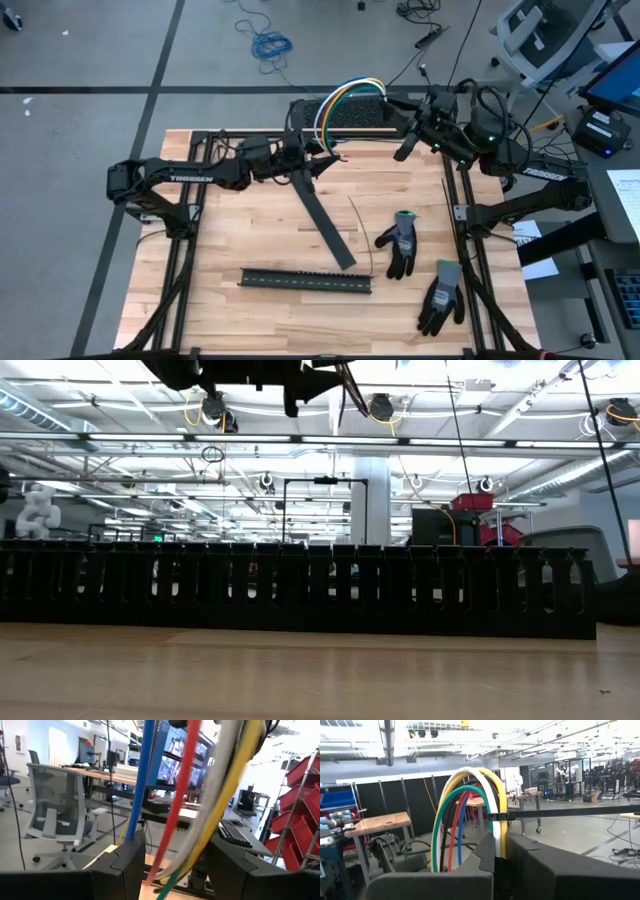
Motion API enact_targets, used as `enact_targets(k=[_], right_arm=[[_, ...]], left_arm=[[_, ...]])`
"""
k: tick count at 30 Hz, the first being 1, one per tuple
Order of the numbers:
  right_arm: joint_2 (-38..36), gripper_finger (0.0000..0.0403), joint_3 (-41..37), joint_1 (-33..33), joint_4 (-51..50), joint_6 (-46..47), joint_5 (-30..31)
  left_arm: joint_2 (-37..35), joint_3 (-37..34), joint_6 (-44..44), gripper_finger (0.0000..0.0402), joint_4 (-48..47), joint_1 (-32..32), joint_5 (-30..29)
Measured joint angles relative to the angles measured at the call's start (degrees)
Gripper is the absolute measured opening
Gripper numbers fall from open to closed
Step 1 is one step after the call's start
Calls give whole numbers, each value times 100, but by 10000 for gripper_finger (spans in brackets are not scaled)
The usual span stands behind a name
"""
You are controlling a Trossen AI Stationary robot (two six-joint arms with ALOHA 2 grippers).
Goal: Ziptie cables
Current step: Put the zip-tied cables in the black cable duct
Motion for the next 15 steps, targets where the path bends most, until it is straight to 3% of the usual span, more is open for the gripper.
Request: enact_targets(k=[9,15], right_arm=[[2,0,0,0,-24,4,-4],[2,0,0,0,-51,17,-5]], left_arm=[[153,-1,74,185,611,-107,-369],[151,-1,478,185,341,-111,-478]])
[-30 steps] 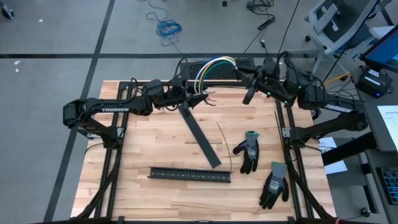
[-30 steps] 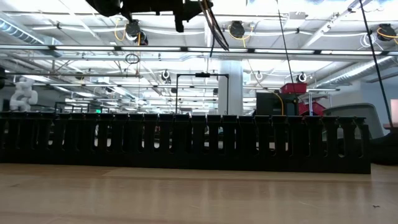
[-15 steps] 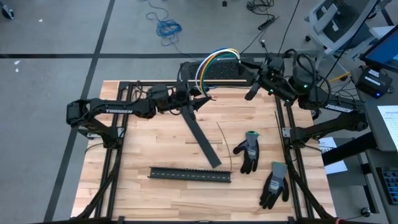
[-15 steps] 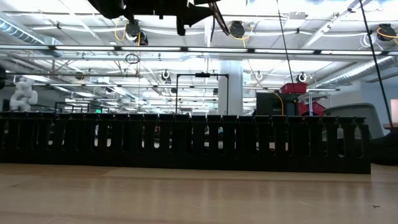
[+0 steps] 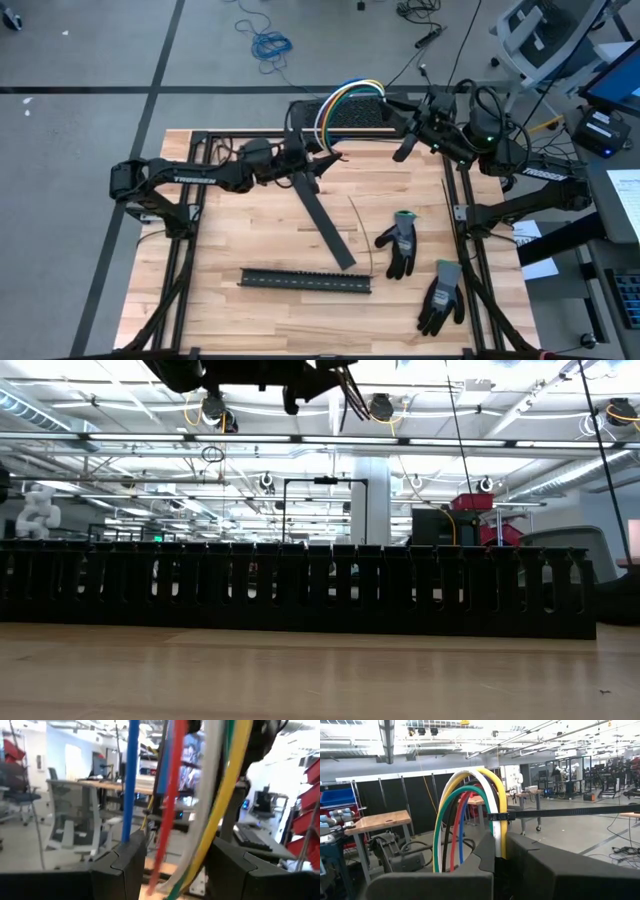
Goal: Ziptie cables
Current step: Put the zip-tied cables in the black cable duct
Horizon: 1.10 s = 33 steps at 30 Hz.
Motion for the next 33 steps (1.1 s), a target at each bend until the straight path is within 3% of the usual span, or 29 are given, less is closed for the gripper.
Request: enact_targets(k=[5,14,33], right_arm=[[0,0,0,0,-4,-84,1],[0,0,0,0,-8,-151,3],[0,0,0,-15,-24,-260,1]], left_arm=[[-110,-4,102,185,-516,-28,-127],[-413,2,272,185,-870,-28,-1067],[-585,-2,293,185,-1389,-26,-1602]])
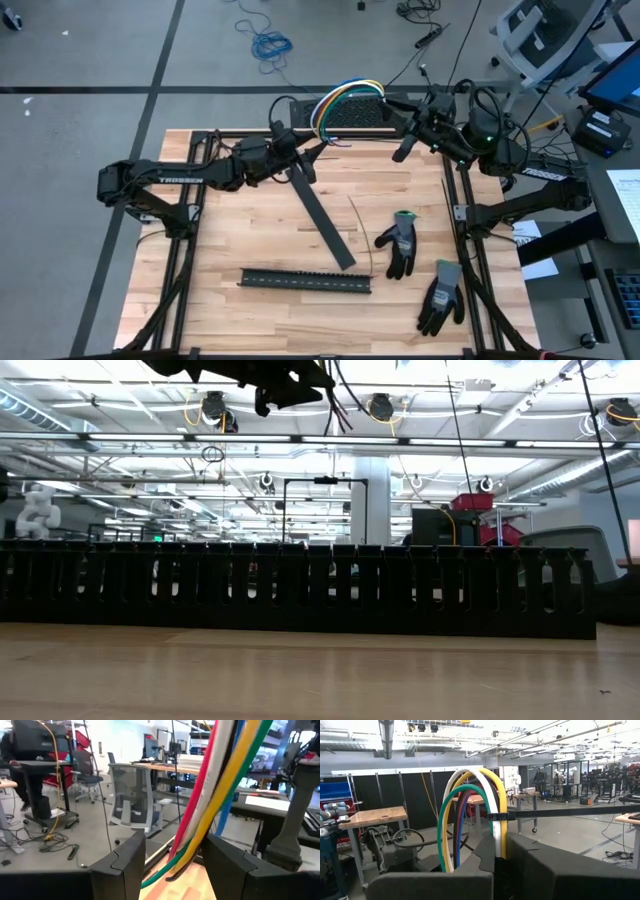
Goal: Ziptie cables
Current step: Put the zip-tied cables in the black cable duct
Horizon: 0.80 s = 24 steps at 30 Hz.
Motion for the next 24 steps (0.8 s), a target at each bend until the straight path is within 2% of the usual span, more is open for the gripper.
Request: enact_targets(k=[6,15,18,24], right_arm=[[2,0,0,0,0,0,0],[0,0,0,0,-2,0,0],[1,0,0,0,-23,-8,-1],[2,0,0,0,-46,-20,-4]], left_arm=[[2,0,-282,185,21,-2,280],[2,0,-355,185,349,-2,382],[2,2,-710,185,351,0,759],[2,1,-929,185,425,-3,1064]])
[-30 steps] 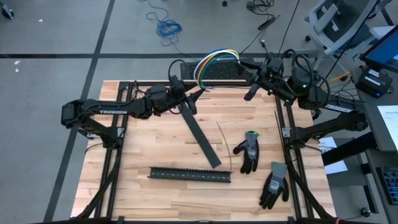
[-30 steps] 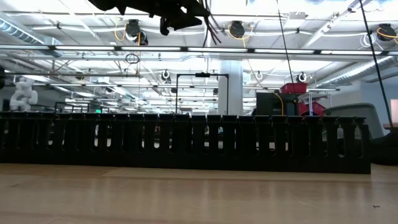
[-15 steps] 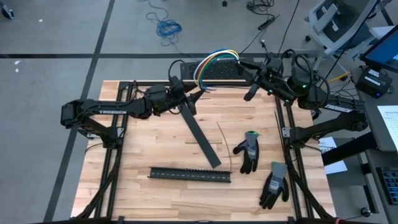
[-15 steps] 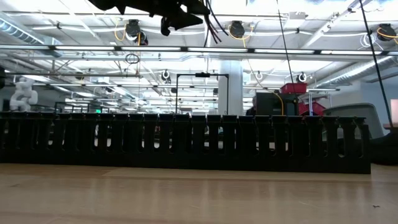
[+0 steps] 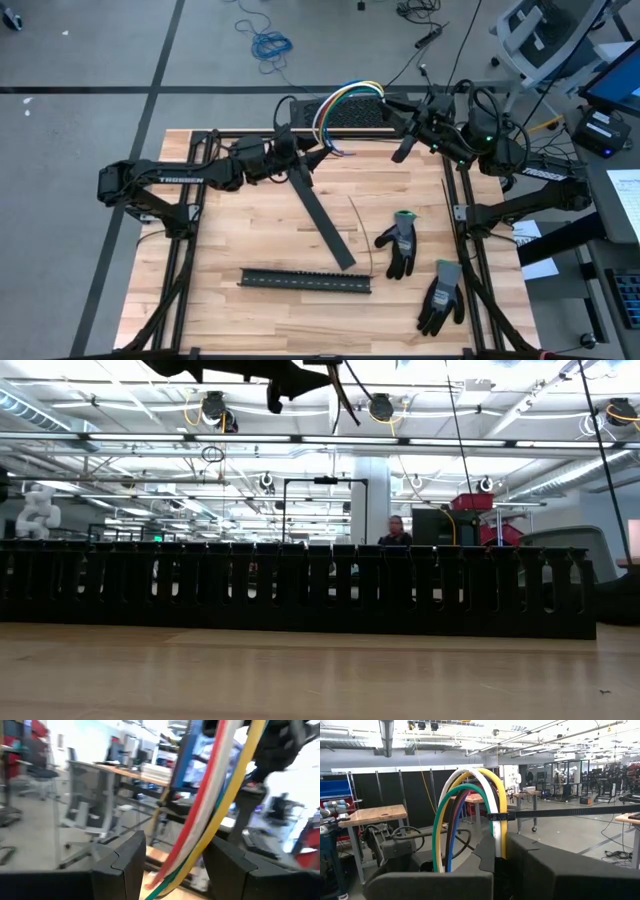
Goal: Ziptie cables
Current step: Put the zip-tied cables in the black cable duct
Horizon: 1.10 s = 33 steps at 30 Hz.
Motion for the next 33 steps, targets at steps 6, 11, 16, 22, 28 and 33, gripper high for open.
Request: enact_targets(k=[6,11,16,22,28,33], right_arm=[[0,0,0,0,-54,-2,-7],[-1,0,0,0,-93,-2,-9],[-1,0,0,-1,-116,3,-9],[0,0,0,0,-114,20,-7],[-2,0,0,-2,-112,20,-4],[0,0,0,-2,-112,20,-4]], left_arm=[[0,0,-170,185,39,-25,644],[0,-1,-705,185,-9,-3,1273],[0,1,-601,185,-124,2,1314],[0,-1,17,185,-122,3,725],[0,-1,553,185,-131,3,232],[4,2,905,185,-361,3,25]])
